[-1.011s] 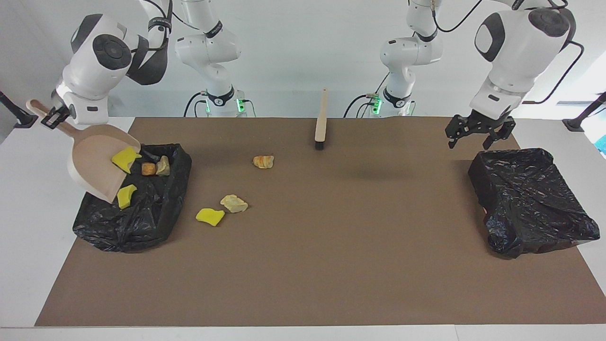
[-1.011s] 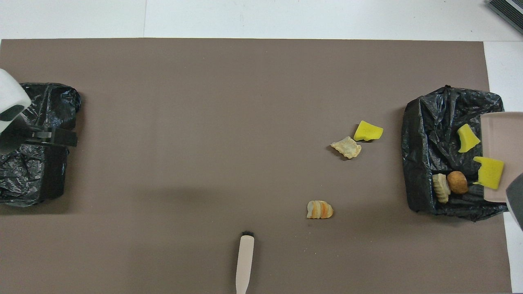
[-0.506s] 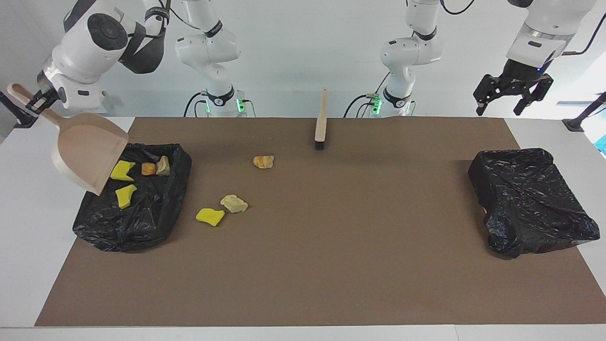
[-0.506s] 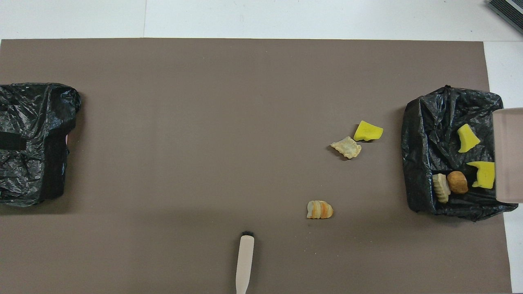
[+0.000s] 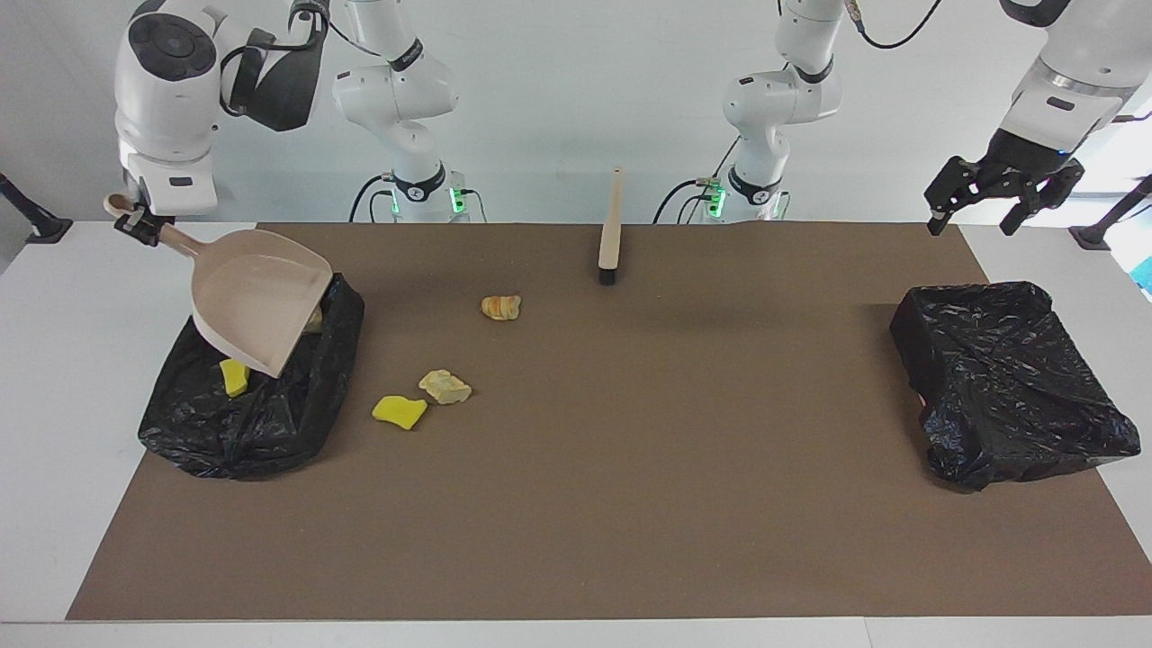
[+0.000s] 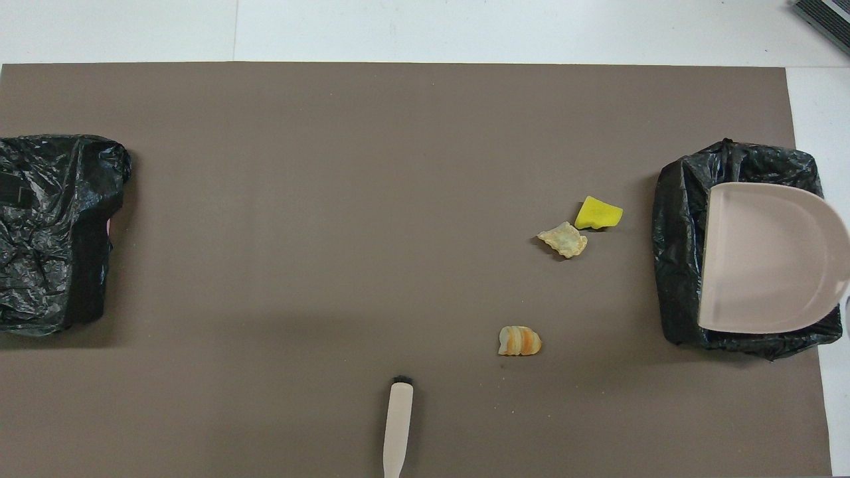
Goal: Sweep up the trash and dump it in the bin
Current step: 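Tip the dustpan further to empty it into the bag, then carry the empty dustpan to the table center and set it down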
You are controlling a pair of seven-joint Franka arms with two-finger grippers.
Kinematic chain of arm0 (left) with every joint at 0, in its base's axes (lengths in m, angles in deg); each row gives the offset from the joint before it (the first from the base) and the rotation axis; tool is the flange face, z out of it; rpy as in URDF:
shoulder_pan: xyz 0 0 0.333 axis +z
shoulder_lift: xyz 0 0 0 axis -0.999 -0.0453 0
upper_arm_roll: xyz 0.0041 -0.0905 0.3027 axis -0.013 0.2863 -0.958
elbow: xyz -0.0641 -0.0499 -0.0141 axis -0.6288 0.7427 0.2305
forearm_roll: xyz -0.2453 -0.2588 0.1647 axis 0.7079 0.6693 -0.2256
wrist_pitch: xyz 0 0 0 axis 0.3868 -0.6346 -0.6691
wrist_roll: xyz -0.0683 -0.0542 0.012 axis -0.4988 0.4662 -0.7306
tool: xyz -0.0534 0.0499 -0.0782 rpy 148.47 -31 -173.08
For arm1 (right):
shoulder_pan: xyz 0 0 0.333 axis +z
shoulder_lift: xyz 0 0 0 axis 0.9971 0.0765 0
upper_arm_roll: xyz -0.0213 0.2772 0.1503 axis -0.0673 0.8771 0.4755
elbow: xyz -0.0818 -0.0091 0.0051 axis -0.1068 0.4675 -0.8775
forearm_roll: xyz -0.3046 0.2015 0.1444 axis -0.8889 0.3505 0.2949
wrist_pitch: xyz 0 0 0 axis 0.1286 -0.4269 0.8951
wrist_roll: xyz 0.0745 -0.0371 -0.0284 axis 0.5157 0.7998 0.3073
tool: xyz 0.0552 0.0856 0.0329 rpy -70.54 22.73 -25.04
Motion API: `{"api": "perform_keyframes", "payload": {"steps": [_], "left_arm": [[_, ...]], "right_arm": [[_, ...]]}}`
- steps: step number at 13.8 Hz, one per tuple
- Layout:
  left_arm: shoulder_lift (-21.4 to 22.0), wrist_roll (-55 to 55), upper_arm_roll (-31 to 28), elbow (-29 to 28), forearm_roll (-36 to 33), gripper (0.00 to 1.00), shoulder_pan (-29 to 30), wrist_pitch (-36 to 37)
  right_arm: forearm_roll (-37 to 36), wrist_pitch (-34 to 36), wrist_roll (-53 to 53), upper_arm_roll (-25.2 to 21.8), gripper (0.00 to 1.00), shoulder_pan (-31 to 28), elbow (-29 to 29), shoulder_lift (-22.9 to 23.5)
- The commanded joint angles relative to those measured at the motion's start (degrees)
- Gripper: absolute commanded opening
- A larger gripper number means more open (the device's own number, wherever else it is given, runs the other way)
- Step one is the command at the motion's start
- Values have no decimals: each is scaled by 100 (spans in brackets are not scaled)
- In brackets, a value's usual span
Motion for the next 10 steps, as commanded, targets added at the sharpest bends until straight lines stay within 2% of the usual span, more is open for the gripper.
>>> {"api": "perform_keyframes", "payload": {"steps": [1, 3, 6, 10], "left_arm": [[85, 84, 85, 98, -44, 100, 47, 207], [296, 76, 85, -236, -35, 100, 4, 172], [358, 67, 85, -325, -26, 100, -14, 181], [446, 50, 94, -448, -26, 100, -23, 199]], "right_arm": [[614, 232, 574, 148, 0, 22, -50, -101], [825, 321, 1600, 420, 0, 22, -129, -171], [1544, 312, 3024, 518, 0, 65, -103, -128], [2186, 303, 5406, 580, 0, 671, -121, 65]]}}
